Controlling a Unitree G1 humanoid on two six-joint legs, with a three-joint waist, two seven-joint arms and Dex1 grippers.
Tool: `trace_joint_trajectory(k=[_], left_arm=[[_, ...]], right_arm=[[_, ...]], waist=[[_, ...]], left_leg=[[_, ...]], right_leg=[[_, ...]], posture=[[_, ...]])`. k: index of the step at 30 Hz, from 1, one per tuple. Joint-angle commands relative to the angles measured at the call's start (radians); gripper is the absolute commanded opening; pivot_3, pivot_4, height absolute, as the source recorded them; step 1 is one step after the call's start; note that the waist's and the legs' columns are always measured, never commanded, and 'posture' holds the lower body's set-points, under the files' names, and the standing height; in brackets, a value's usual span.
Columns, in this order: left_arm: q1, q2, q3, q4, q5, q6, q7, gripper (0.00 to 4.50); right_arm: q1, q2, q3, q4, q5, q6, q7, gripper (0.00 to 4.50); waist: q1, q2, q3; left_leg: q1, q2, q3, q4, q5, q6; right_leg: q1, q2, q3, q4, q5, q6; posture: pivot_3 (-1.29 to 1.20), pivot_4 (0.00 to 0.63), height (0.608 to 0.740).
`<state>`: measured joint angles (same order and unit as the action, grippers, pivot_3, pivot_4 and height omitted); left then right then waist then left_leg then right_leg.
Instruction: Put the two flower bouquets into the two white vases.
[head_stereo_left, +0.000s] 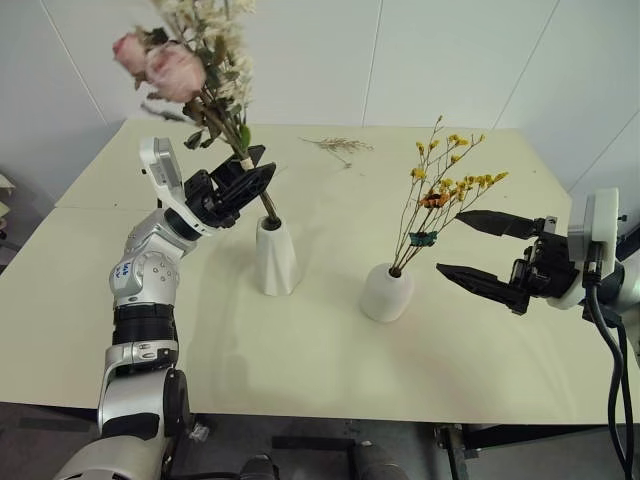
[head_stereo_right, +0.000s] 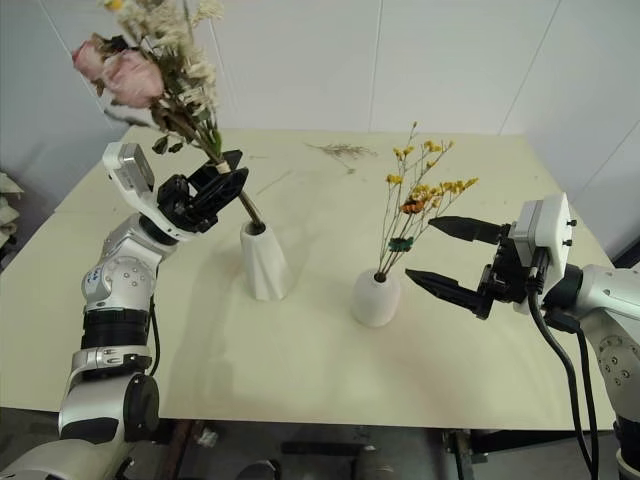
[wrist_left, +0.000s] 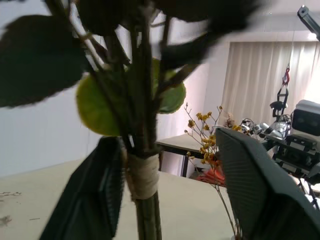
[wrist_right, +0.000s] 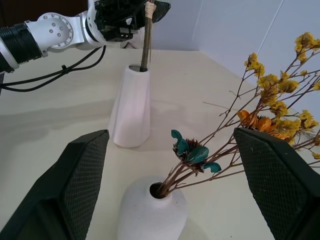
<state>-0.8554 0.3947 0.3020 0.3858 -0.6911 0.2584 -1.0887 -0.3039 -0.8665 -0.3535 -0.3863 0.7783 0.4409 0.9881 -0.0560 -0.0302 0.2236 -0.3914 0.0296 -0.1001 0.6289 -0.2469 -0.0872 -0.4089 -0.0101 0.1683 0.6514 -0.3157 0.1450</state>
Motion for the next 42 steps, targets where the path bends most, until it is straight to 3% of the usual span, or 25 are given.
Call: trace_joint_trajectory(k=[1,10,18,32,42], left_arm=[[0.016,0.031,-0.006,-0.060,0.025,-0.044,-0.018,4.09],[0.068,0.169,-0.073,-0.059,0.129,-0.088,-0.107,4.09],[0.015,0.257,-0.129,0.029,0.211,-0.134,-0.195,4.09],[-0.170,0.157,-0.170,0.083,0.180,-0.037,-0.251,4.09],[-0.144,0.155,-0.189,0.111,0.219,-0.029,-0.265,4.09]], right_arm=[[-0.016,0.006,-0.010,-0.026,0.012,-0.011,-0.007,4.22],[-0.019,0.021,-0.002,-0.014,0.000,-0.023,-0.002,4.22],[-0.016,0.049,0.016,-0.014,-0.016,-0.041,-0.006,4.22],[0.034,0.066,0.000,-0.054,-0.018,-0.051,-0.030,4.22],[0.064,0.069,-0.009,-0.078,-0.011,-0.050,-0.051,4.22]], waist=[[0.001,0.000,0.000],[0.000,0.000,0.000],[0.000,0.000,0.000],[0.002,0.000,0.000],[-0.001,0.000,0.000]], left_leg=[[0.000,0.000,0.000,0.000,0.000,0.000],[0.000,0.000,0.000,0.000,0.000,0.000],[0.000,0.000,0.000,-0.001,0.000,0.000],[-0.003,0.000,0.000,-0.002,0.000,0.001],[-0.002,0.000,0.000,-0.002,0.000,0.001]], right_leg=[[0.000,0.000,0.000,0.000,0.000,0.000],[0.000,0.000,0.000,-0.001,0.000,0.000],[0.000,0.000,0.000,-0.002,0.000,0.000],[0.000,0.000,-0.001,-0.006,0.000,0.000],[0.000,0.000,0.000,-0.005,0.000,0.000]], posture=[[0.00,0.150,0.740],[0.00,0.150,0.740],[0.00,0.150,0.740],[0.00,0.150,0.740],[0.00,0.150,0.740]])
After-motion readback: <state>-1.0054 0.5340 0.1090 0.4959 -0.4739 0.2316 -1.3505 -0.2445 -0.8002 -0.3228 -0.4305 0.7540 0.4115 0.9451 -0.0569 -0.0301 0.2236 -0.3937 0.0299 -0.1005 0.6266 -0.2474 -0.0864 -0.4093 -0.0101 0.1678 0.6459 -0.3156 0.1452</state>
